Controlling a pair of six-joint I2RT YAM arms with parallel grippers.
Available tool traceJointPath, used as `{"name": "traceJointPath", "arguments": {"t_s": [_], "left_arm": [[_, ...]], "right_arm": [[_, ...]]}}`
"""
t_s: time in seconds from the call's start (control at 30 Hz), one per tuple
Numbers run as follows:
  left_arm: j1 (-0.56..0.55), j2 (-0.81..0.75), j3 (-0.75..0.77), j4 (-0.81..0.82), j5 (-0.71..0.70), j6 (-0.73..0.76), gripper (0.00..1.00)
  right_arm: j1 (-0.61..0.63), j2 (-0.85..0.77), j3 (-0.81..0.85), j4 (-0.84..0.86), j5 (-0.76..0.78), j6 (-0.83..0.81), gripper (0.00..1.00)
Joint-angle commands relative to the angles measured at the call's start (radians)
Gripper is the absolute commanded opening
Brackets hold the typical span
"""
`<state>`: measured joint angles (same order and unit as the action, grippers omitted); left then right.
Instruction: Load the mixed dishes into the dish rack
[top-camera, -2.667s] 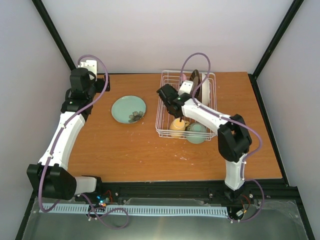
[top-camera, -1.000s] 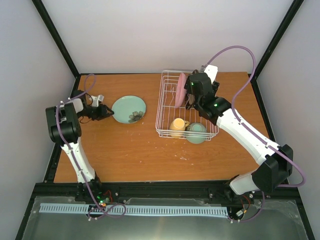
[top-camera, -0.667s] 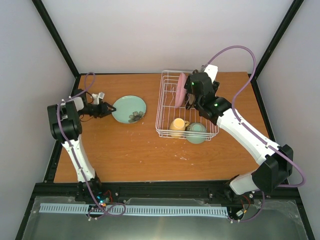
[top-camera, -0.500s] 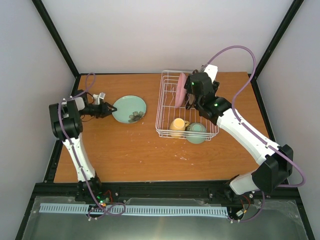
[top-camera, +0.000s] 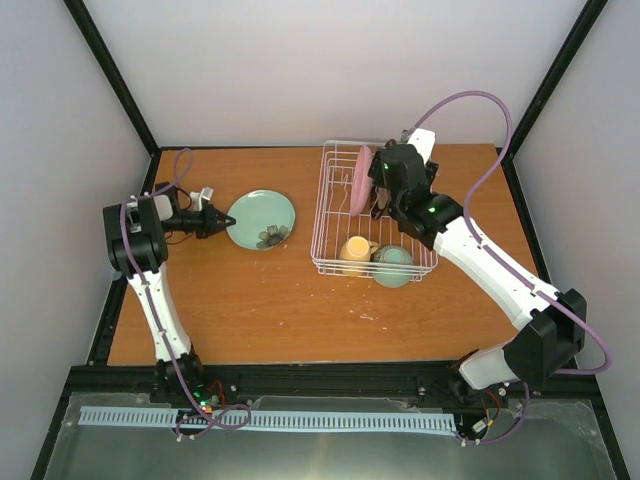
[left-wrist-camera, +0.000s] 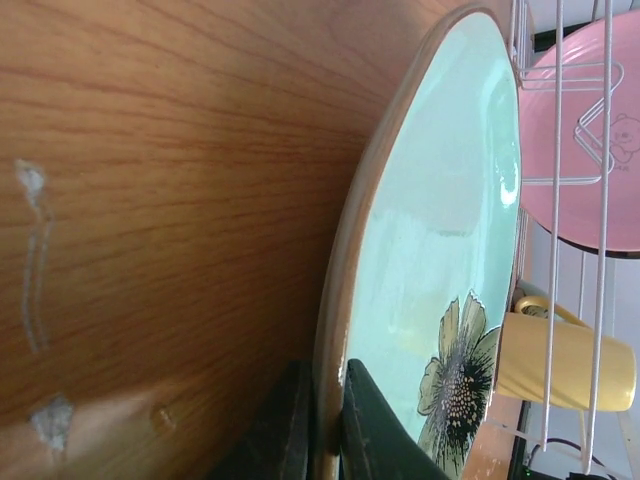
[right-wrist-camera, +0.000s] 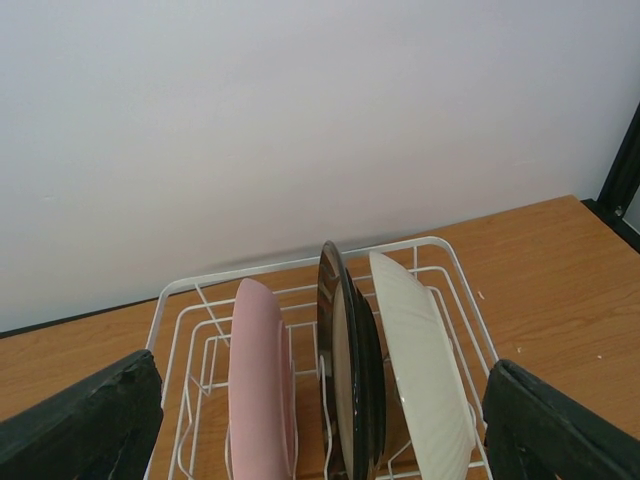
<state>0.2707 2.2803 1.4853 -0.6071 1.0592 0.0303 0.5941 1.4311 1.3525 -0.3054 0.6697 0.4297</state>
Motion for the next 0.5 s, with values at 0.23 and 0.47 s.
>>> {"name": "traceJointPath", "arguments": {"t_s": [0.23, 0.47], "left_arm": [[-0.044, -0.397, -0.011, 0.082, 0.053, -0.03, 0.01], [-0.081, -0.688, -0.009, 0.093, 0.042, -0.062, 0.01]], "right_arm": [[-0.009, -0.005, -0.086, 0.166, -0.25, -0.128, 0.83], [-0.033, 0.015, -0.091, 0.219, -0.76, -0.208, 0.64]]}}
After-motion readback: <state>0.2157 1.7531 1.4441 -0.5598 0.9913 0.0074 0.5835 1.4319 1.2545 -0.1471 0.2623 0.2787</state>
